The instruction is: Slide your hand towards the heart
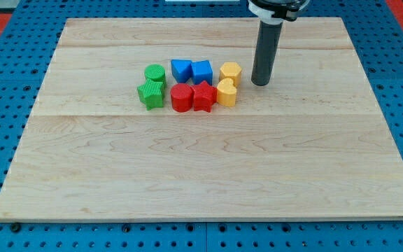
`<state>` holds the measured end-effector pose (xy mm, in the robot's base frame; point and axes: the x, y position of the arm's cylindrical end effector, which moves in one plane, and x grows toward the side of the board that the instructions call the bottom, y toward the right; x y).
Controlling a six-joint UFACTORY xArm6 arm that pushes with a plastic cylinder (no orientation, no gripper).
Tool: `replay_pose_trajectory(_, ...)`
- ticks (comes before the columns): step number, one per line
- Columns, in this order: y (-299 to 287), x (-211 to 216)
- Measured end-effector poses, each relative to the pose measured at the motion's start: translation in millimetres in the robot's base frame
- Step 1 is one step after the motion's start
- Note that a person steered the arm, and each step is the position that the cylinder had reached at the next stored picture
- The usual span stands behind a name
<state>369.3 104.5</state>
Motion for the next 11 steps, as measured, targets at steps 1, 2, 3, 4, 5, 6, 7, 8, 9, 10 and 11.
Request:
replay_pose_trajectory(1, 34, 3)
replay_pose_trajectory(2, 41, 3)
replay_pose_trajectory(3, 41, 3)
replay_pose_trajectory(4, 43, 2)
replay_pose_trajectory(5, 44, 5)
replay_pose_trajectory(6, 44, 5)
replay_pose_trajectory(7, 44, 6)
replay_pose_trajectory(8, 43, 23)
replay_pose_trajectory(9, 7, 88)
replay_pose_trajectory(10, -7, 81)
replay_pose_trajectory(11, -6, 74)
